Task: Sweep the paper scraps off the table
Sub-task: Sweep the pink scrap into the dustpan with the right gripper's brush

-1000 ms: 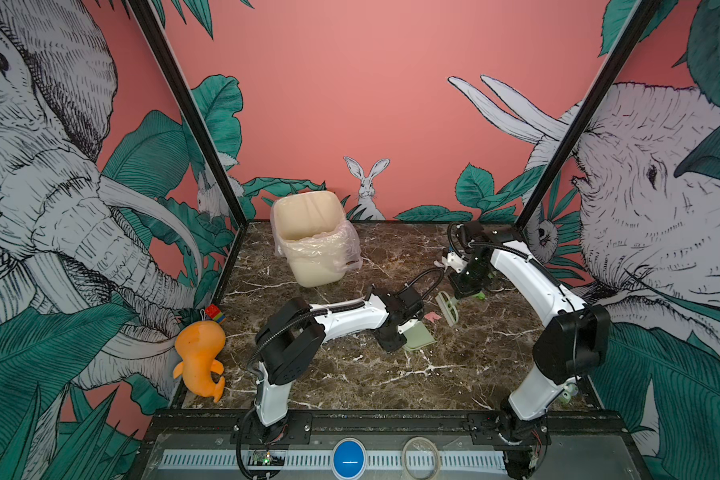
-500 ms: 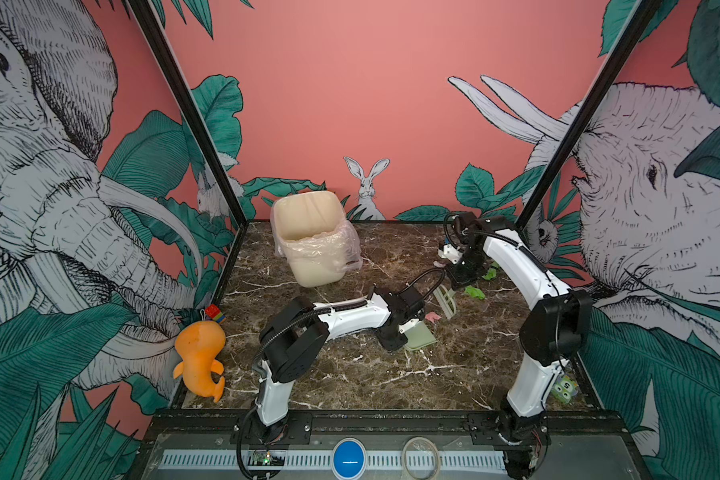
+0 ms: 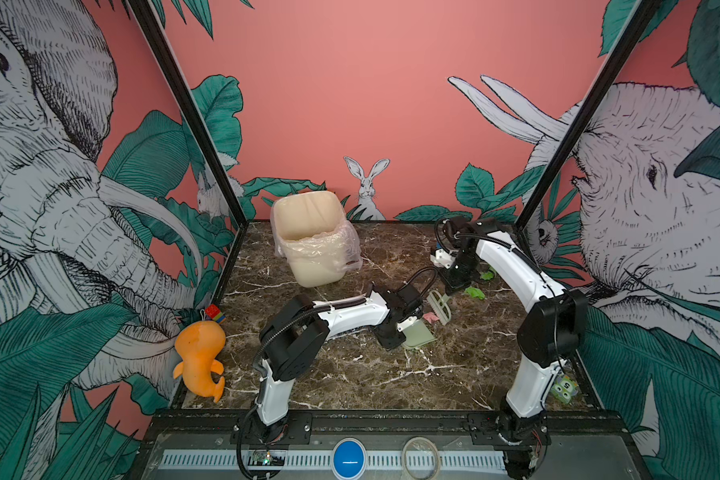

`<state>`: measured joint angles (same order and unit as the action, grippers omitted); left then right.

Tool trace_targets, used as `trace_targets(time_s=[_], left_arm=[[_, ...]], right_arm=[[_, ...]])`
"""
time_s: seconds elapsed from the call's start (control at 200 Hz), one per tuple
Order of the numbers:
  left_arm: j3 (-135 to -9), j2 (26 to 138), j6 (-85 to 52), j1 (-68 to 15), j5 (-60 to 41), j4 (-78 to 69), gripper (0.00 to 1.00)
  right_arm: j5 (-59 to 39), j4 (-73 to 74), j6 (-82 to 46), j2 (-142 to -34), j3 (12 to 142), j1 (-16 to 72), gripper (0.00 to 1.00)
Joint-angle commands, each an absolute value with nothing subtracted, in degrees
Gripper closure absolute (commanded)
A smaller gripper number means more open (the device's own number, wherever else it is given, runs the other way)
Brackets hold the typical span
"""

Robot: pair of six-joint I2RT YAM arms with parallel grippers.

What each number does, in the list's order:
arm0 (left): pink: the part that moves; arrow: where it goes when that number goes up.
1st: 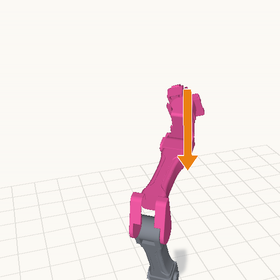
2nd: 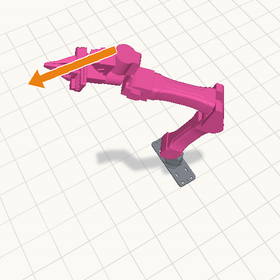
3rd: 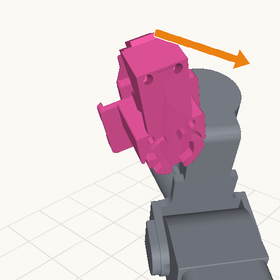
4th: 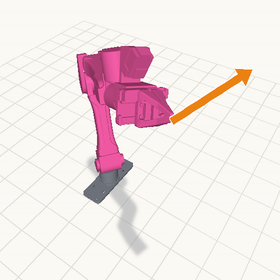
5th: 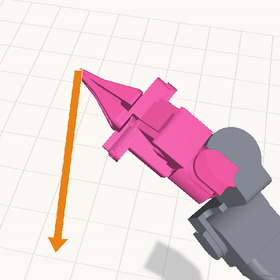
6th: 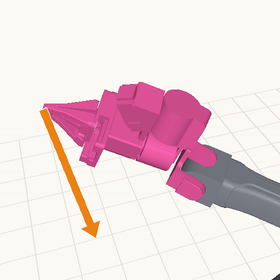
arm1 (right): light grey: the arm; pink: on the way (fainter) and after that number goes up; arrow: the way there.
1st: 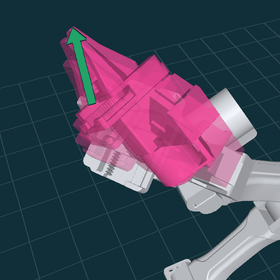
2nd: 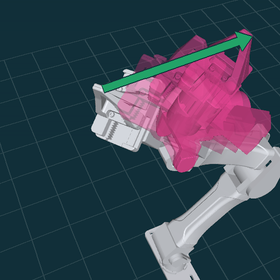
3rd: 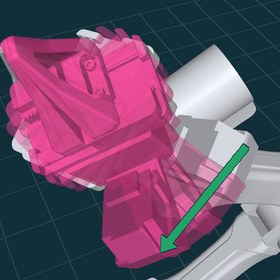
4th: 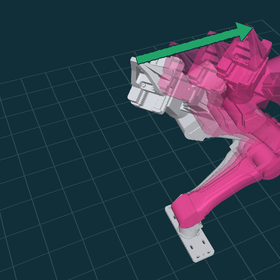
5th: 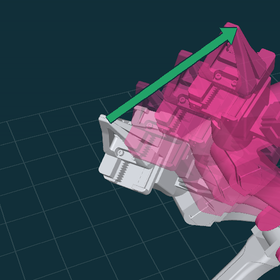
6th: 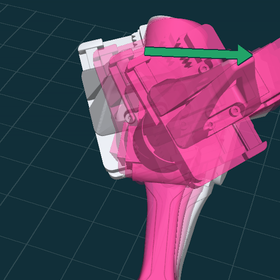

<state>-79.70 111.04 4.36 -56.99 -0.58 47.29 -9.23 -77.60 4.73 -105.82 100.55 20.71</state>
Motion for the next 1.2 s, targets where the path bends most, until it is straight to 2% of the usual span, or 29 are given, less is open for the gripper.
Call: trace_targets(time_s=[0.0,0.22,0.475,1.03,1.195], left_arm=[[-81.3,111.0,4.9,-57.0,-1.0,47.3,0.84],[-81.4,111.2,4.8,-57.0,-0.9,47.5,0.84],[-81.1,110.7,4.9,-57.0,-0.7,47.4,0.84],[-81.4,110.8,5.1,-57.0,-0.4,47.5,0.84],[-81.3,110.8,4.9,-57.0,-0.5,47.5,0.84]], right_arm=[[-12.7,-80.7,4.9,-104.8,99.8,23.6,1.0],[-16.2,-79.5,3.3,-100.6,98.1,25.0,1.0],[-4.8,-80.1,2.7,-97.3,94.0,22.6,1.0],[-3.6,-76.0,2.2,-102.7,93.4,24.0,1.0],[-7.0,-75.7,2.5,-102.8,93.6,24.8,1.0]])
